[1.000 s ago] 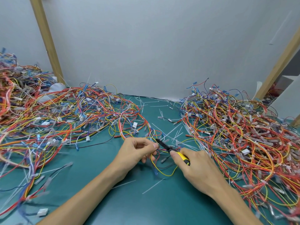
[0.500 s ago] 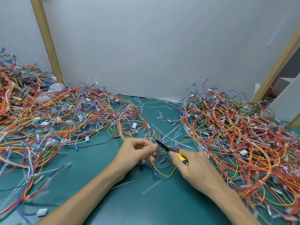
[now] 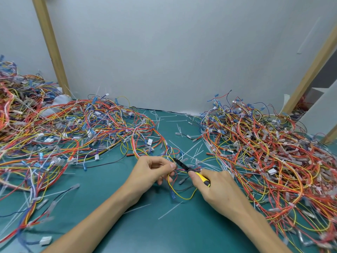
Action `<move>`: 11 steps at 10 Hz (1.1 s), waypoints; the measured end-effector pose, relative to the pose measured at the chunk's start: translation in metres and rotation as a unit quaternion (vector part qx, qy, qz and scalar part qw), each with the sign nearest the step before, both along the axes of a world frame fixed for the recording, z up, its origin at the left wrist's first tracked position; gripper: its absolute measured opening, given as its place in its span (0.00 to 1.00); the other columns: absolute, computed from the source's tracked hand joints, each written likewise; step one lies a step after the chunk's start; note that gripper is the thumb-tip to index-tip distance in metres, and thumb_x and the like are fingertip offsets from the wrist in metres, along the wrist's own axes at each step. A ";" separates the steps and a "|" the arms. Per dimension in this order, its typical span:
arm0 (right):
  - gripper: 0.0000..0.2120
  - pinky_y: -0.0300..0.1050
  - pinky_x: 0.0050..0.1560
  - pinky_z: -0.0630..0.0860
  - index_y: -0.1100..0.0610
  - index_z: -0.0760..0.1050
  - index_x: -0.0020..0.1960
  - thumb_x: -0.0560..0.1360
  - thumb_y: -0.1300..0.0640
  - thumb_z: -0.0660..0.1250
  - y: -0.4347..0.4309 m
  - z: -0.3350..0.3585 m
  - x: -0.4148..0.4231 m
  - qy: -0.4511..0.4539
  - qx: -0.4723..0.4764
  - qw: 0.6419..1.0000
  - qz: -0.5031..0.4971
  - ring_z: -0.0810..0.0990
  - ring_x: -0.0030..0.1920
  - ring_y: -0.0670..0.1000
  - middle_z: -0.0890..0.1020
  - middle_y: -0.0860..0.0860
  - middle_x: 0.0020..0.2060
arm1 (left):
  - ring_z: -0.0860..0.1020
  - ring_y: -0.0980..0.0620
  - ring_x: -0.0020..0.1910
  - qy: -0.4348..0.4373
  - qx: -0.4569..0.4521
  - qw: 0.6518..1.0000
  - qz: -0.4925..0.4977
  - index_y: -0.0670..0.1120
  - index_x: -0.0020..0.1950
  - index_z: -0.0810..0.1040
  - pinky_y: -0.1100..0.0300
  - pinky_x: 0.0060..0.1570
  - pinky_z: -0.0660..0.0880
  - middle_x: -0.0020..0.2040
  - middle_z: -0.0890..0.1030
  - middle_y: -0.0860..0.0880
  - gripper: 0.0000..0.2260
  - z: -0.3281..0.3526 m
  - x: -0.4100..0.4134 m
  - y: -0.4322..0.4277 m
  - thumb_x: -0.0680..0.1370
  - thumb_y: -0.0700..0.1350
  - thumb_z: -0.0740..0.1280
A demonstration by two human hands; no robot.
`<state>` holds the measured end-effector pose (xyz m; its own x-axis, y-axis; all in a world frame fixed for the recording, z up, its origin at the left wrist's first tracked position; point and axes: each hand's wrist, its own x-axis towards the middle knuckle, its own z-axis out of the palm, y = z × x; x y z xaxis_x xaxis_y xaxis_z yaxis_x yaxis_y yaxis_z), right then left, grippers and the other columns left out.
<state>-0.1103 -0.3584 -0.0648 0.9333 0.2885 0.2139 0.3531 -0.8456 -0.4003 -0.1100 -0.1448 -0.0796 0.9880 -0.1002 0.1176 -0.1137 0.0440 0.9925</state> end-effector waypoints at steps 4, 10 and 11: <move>0.31 0.54 0.38 0.68 0.56 0.64 0.31 0.75 0.29 0.51 -0.001 0.000 0.002 0.003 -0.001 1.000 0.005 0.66 0.30 0.53 0.68 0.54 0.25 | 0.78 0.55 0.28 -0.003 0.004 1.000 0.000 0.35 0.43 0.82 0.67 0.26 0.69 0.32 0.81 0.48 0.08 -0.002 0.002 -0.001 0.76 0.40 0.71; 0.31 0.53 0.37 0.67 0.55 0.62 0.30 0.74 0.28 0.49 -0.003 -0.001 0.003 -0.001 -0.012 1.000 0.006 0.66 0.29 0.52 0.68 0.53 0.24 | 0.77 0.55 0.28 -0.008 0.009 1.000 -0.002 0.36 0.41 0.82 0.66 0.27 0.69 0.32 0.81 0.47 0.07 -0.002 0.002 0.001 0.76 0.40 0.71; 0.31 0.53 0.37 0.68 0.55 0.62 0.30 0.74 0.28 0.49 -0.002 -0.002 0.003 -0.005 -0.009 1.000 0.008 0.66 0.29 0.52 0.67 0.53 0.24 | 0.77 0.55 0.28 -0.005 0.007 1.000 0.001 0.36 0.41 0.82 0.66 0.27 0.69 0.32 0.81 0.47 0.07 -0.001 0.001 0.000 0.76 0.40 0.71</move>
<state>-0.1075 -0.3608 -0.0666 0.9261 0.3075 0.2185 0.3711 -0.8470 -0.3808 -0.1091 -0.1444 -0.0809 0.9871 -0.0999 0.1251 -0.1228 0.0295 0.9920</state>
